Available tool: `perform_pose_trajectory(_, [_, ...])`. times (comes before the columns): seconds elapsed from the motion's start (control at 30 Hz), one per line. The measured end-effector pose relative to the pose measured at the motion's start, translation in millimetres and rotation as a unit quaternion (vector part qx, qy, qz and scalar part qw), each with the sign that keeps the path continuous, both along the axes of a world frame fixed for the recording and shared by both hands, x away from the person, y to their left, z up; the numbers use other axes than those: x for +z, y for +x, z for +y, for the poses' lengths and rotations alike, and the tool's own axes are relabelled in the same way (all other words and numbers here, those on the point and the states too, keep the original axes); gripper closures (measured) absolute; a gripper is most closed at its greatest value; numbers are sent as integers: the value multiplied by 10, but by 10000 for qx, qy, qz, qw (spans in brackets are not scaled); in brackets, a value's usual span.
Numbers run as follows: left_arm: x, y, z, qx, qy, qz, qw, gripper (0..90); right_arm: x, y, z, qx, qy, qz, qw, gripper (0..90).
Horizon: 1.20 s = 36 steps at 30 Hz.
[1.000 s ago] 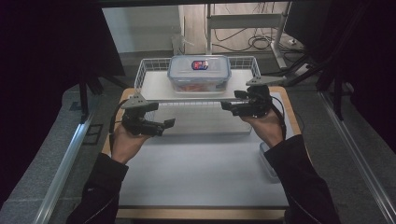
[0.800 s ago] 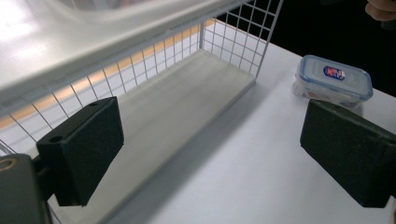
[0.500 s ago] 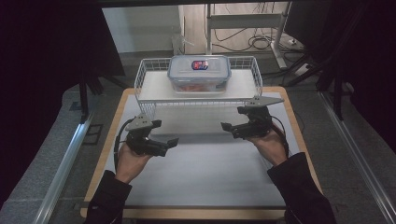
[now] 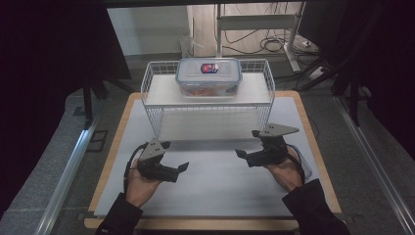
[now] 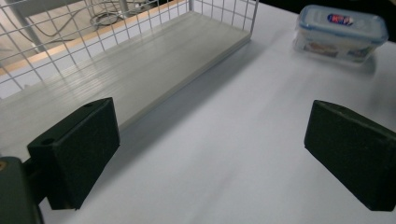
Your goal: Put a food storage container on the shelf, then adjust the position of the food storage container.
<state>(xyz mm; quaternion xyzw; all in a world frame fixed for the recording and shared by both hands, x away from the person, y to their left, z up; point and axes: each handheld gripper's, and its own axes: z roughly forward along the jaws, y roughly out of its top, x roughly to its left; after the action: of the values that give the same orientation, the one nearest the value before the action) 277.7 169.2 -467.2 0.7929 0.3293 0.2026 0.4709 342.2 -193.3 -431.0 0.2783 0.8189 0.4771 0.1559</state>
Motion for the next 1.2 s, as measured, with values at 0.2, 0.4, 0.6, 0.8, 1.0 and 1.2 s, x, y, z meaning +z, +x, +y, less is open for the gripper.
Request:
perform_pose_trajectory(0.2, [-189, -211, 14, 151, 235, 79, 9996, 23, -191, -146, -14, 13, -124, 137, 9998, 74])
perform_pose_trajectory(0.4, [-337, -333, 10, 194, 491, 224, 9984, 25, -348, -272, -10, 1, -321, 239, 9992, 70])
perform_pose_trajectory(0.6, [-406, -336, -6, 164, 677, 322, 9971, 25, -492, -359, -8, 33, -533, 381, 9978, 64])
perform_pose_trajectory(0.8, [-403, -344, 13, 235, 520, 180, 9982, 21, -537, -319, -52, -216, -582, 524, 9967, 39])
perform_pose_trajectory(1.0, [-419, -331, 35, 276, 550, 252, 9978, 19, -540, -295, -92, -422, -682, 587, 9951, 21])
perform_pose_trajectory(1.2, [-421, -328, 35, 261, 481, 278, 9981, 16, -469, -302, -225, -656, -813, 662, 9923, 309])
